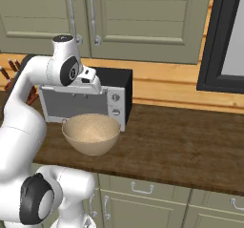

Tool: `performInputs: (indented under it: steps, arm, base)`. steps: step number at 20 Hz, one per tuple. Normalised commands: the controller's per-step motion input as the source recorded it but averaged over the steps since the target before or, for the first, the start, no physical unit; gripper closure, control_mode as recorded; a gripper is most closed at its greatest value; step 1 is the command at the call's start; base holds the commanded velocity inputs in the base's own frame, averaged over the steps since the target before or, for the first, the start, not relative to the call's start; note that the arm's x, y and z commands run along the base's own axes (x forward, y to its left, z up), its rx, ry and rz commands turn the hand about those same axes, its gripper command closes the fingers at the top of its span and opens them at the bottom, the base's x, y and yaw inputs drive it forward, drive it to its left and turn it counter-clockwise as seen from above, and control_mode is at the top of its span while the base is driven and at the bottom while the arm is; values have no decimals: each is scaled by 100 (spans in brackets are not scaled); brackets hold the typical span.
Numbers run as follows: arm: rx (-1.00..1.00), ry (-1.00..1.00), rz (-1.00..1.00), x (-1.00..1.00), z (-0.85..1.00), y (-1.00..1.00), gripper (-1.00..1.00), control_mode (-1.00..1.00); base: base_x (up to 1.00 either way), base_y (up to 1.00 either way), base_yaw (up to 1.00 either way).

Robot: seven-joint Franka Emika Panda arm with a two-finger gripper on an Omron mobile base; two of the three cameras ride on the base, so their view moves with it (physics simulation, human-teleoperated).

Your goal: Open the cabinet, pick up the bread from the cabinet and place it in the basket. Then move the basket to the dining counter.

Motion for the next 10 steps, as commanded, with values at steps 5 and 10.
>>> performInputs:
  steps: [5,10]
  arm:
    - [-1,-1,-3,9,-3,2,-100,-100]
    - [-3,-19,-3,19,2,-1,-100,-100]
  base:
    - [0,0,0]
    - [0,0,0]
